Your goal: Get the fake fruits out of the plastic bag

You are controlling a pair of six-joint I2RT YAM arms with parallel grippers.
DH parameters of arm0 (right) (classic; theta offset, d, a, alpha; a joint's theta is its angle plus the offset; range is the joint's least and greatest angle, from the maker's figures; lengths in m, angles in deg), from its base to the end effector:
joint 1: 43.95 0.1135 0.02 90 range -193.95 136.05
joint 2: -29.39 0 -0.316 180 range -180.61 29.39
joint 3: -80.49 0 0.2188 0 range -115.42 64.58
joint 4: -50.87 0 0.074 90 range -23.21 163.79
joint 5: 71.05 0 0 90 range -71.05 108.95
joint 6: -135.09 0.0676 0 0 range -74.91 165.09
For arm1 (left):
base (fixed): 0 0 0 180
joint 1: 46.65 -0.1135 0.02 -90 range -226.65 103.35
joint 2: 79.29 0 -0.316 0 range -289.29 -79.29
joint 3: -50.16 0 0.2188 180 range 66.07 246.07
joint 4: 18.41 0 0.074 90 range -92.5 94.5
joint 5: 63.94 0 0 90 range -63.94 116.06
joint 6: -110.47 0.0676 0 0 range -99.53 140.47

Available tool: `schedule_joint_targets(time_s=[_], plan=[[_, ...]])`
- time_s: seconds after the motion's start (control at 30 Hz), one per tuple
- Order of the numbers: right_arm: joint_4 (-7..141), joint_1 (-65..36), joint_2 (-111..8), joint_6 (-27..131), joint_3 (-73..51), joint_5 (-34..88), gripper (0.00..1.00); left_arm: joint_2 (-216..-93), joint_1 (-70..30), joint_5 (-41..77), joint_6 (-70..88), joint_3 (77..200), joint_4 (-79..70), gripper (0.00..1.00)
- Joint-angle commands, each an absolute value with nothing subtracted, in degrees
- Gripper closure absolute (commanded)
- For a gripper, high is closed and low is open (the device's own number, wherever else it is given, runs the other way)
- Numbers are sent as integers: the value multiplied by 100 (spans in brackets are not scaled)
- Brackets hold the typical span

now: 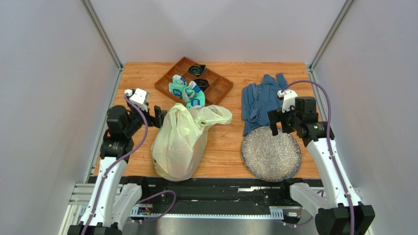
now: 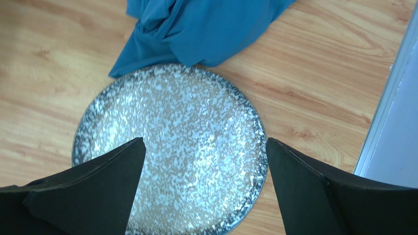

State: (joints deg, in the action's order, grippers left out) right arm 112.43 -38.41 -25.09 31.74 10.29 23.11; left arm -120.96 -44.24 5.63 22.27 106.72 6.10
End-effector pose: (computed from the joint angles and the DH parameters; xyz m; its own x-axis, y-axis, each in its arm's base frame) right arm 0.1444 0.0189 0.3285 -0.6609 -0.2955 -0.6899 -0.3075 0.9451 -0.1102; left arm 0.1297 -0.0291 0.3569 -0.1548 0.0360 -0.9873 0.3883 0.9211 -0.0273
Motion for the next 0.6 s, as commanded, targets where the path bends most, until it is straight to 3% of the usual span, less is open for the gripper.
schedule_joint_targets(time_s=[0.0,0.17,0.27,0.4,0.47,0.57], plan=[[11845,-3850,-2965,2357,491,3000,0,-11990,-4262,-145,2222,11027,2210,1],[12083,-3842,-4029,2136,-396,2801,10,-11823,-4059,-365,2494,11475,2642,1],[12137,-3842,-4943,2013,-949,2379,24,-11971,-3892,-488,2617,11774,2791,1],[12294,-3877,-5998,1645,-1469,2106,56,-12262,-3725,-568,2811,11898,2888,1],[12330,-3877,-6629,1661,-1776,2088,63,-12350,-3655,-585,2829,11951,2932,1],[12339,-3877,-7420,1696,-2111,2105,67,-12438,-3453,-480,3109,12004,3028,1]])
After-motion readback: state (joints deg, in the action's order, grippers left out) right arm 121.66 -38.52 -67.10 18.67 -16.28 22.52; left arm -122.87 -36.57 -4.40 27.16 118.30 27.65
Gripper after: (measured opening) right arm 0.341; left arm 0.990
